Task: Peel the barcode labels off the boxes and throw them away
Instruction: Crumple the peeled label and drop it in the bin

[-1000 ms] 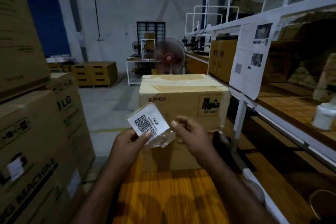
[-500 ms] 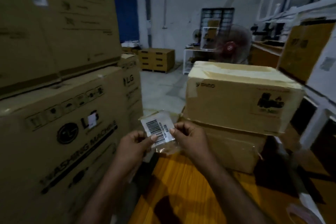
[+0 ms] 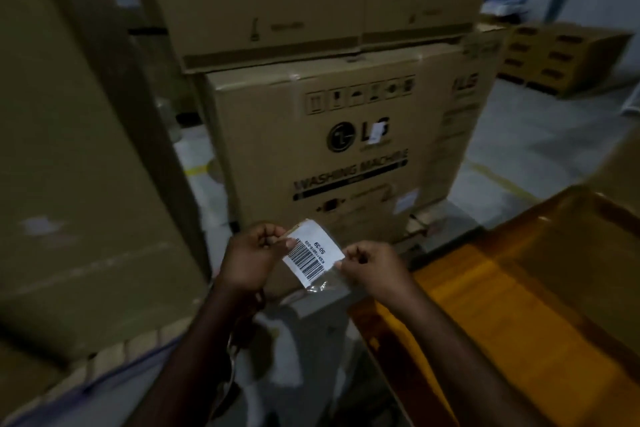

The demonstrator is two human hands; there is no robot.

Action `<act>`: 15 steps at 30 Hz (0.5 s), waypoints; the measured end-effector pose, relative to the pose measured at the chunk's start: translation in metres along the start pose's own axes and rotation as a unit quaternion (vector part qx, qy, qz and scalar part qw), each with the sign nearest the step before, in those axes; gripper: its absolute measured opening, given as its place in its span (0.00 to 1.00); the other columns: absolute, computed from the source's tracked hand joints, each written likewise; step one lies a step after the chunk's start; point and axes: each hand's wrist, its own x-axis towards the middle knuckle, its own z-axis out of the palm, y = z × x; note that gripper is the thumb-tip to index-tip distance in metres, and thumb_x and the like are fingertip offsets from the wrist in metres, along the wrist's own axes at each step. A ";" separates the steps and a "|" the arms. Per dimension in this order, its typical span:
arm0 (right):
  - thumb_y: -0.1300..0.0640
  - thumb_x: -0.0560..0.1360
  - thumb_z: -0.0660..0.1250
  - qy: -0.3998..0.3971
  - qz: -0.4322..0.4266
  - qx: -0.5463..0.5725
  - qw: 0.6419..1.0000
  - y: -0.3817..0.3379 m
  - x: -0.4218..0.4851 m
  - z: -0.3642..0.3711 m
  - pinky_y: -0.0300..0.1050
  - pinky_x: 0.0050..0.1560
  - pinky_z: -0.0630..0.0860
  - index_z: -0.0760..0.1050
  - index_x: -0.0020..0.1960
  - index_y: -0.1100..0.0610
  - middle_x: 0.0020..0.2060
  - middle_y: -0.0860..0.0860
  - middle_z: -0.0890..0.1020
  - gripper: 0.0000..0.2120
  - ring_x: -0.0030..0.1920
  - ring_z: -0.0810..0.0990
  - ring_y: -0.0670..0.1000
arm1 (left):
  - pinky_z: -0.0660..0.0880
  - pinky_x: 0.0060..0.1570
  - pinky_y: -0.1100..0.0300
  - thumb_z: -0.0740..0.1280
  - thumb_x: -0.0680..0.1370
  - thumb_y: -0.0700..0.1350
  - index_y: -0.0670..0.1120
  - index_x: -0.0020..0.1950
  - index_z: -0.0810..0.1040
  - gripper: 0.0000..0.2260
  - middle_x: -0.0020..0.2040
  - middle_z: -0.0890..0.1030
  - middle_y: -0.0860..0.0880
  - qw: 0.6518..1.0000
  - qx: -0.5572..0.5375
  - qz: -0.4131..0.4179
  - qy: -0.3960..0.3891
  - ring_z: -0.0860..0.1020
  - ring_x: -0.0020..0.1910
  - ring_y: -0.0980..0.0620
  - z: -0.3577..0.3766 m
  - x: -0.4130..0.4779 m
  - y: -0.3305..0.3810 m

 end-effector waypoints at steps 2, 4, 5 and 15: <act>0.66 0.74 0.71 -0.028 0.011 -0.001 1.000 0.000 0.006 0.025 0.40 0.32 0.71 0.77 0.35 0.55 0.28 0.52 0.77 0.12 0.28 0.74 0.46 | 0.71 0.30 0.65 0.75 0.71 0.34 0.41 0.42 0.80 0.06 0.35 0.80 0.44 0.999 0.014 -0.036 0.026 0.74 0.31 0.54 -0.030 -0.001 -0.019; 0.67 0.75 0.68 -0.050 0.017 -0.010 0.999 -0.001 0.016 0.051 0.39 0.29 0.69 0.76 0.34 0.55 0.27 0.52 0.75 0.14 0.27 0.72 0.45 | 0.71 0.32 0.63 0.77 0.69 0.35 0.39 0.41 0.80 0.07 0.32 0.80 0.45 0.997 0.026 -0.066 0.025 0.75 0.29 0.54 -0.057 -0.003 -0.036; 0.67 0.75 0.68 -0.057 0.016 -0.015 0.998 -0.001 0.021 0.064 0.39 0.30 0.70 0.77 0.33 0.54 0.26 0.50 0.76 0.14 0.26 0.73 0.45 | 0.72 0.34 0.62 0.77 0.68 0.35 0.38 0.40 0.80 0.07 0.30 0.80 0.47 0.996 0.037 -0.073 0.026 0.76 0.28 0.57 -0.069 -0.003 -0.046; 0.64 0.73 0.68 -0.128 0.011 -0.092 0.987 0.005 0.087 0.217 0.48 0.38 0.78 0.77 0.34 0.42 0.32 0.48 0.82 0.18 0.33 0.81 0.50 | 0.74 0.39 0.58 0.77 0.69 0.36 0.50 0.32 0.83 0.11 0.26 0.80 0.55 0.961 0.194 -0.189 0.056 0.75 0.27 0.61 -0.192 0.015 -0.138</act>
